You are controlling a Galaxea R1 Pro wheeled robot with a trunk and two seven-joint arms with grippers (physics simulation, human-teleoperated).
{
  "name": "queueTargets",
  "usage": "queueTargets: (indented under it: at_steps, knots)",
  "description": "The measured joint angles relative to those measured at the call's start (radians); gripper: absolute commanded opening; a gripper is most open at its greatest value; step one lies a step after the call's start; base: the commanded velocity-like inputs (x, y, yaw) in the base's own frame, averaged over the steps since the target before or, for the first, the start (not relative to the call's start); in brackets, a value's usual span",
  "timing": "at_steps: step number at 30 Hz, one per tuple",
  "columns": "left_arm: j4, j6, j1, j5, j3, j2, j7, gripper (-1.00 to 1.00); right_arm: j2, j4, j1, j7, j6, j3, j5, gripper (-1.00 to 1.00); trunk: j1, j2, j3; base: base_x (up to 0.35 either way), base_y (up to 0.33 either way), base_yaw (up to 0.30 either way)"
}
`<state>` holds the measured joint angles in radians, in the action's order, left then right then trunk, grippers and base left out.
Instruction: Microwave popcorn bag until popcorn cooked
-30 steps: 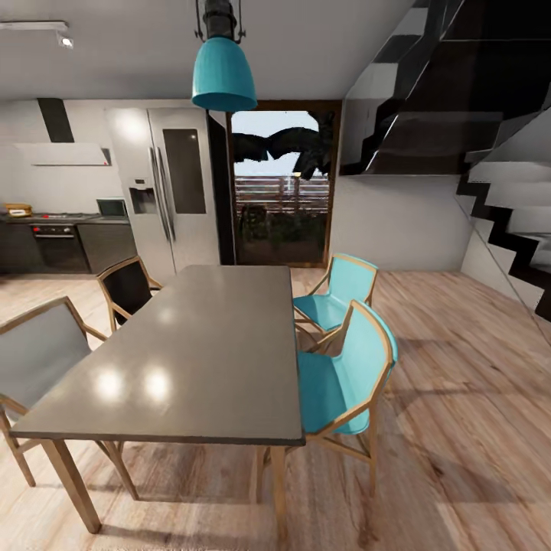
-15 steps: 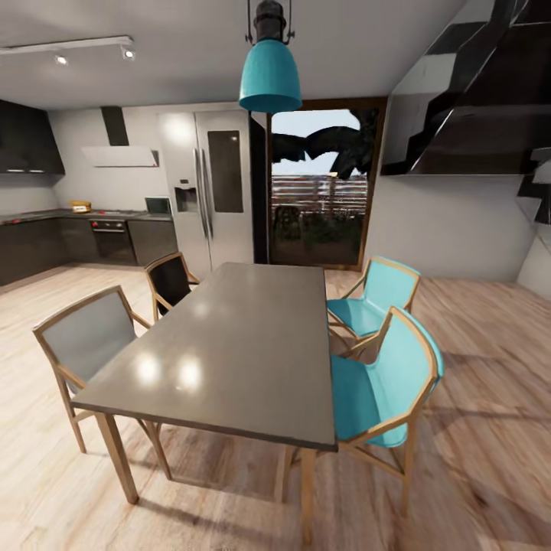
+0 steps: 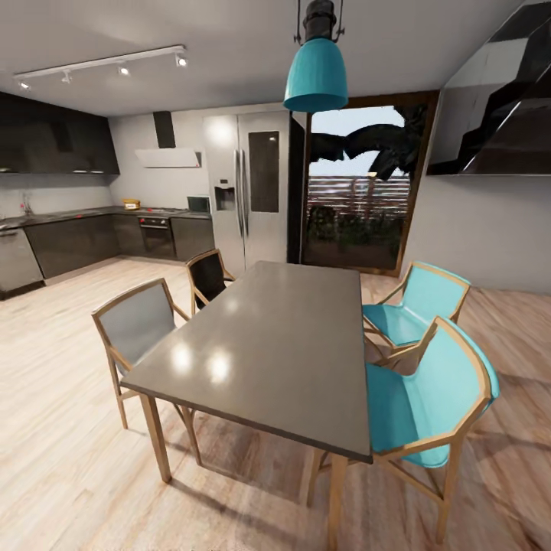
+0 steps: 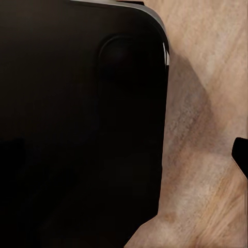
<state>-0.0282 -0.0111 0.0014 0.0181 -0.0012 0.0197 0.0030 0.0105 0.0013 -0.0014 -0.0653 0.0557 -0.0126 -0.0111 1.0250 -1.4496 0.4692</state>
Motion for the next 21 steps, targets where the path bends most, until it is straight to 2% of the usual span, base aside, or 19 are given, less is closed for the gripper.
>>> queueTargets:
  at_steps: [21]
  knots:
    - [0.000,0.000,0.000,0.000,0.000,0.000,0.000,1.00,0.000,0.000,0.000,0.000,0.000,0.001,0.000,1.00,0.000,0.000,0.000,0.000,0.000,0.300]
